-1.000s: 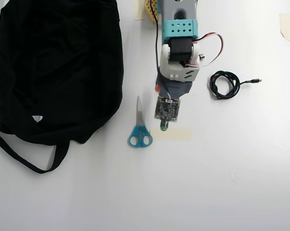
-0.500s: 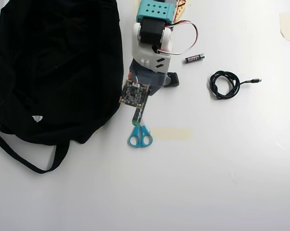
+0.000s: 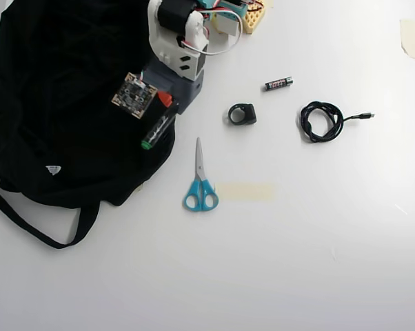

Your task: Put the green marker into the black bag

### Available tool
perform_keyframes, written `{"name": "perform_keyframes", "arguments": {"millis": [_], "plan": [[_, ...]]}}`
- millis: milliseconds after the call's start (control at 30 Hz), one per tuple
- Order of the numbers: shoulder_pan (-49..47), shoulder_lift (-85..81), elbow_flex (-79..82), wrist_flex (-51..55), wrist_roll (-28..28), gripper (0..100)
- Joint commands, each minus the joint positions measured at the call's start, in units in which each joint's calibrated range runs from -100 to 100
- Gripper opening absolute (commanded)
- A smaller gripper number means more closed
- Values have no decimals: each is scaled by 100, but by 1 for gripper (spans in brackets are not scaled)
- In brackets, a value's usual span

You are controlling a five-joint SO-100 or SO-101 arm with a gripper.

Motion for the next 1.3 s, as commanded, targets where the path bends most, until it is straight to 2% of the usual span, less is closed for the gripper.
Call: {"name": "perform_keyframes", "arguments": {"millis": [0, 433, 500, 667, 833, 1033, 1100, 1267], "plan": [[298, -427, -17, -6, -15, 2], [2160, -452, 280, -84, -157, 2], [2586, -444, 307, -463, -246, 2], [3783, -203, 316, -1333, -52, 2], [3783, 1075, 235, -2211, -52, 2], [3776, 1224, 235, -2306, -52, 4], [3776, 1224, 253, -2306, -52, 15], [3761, 1224, 298, -2306, -52, 30]]}}
